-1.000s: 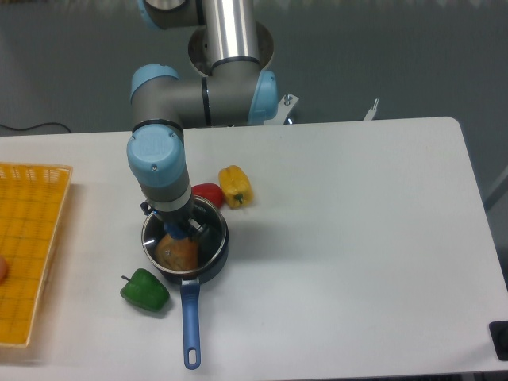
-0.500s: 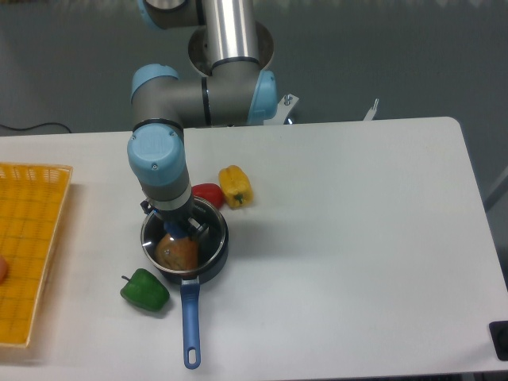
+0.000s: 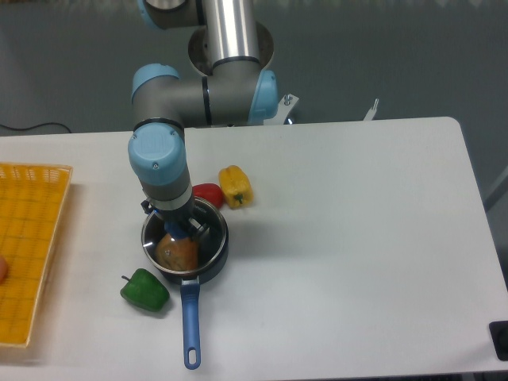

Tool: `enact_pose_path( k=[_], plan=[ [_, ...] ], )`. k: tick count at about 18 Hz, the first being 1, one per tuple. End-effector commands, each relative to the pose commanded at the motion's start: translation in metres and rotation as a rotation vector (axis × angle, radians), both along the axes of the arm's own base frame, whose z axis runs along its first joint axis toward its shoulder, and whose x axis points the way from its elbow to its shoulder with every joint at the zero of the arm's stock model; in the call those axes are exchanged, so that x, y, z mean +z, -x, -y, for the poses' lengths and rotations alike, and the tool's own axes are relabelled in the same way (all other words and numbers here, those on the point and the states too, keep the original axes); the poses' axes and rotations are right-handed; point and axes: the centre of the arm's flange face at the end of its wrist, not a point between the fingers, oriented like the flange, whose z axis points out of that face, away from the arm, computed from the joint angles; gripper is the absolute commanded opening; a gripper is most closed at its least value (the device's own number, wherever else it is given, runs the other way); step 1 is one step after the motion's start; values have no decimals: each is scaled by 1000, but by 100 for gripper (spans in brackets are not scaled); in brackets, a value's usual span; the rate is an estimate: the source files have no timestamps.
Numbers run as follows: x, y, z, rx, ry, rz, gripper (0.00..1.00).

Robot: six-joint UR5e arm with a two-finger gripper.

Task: Close the pot lid
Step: 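Hold the lid on the saucepan and open the gripper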

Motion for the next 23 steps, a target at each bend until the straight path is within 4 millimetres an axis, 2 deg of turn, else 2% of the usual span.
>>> enact_pose_path(
  k=[17, 23],
  plan=[
    [-3, 1, -1, -2, 0, -2, 64],
    [-3, 2, -1, -2, -2, -3, 68]
  ],
)
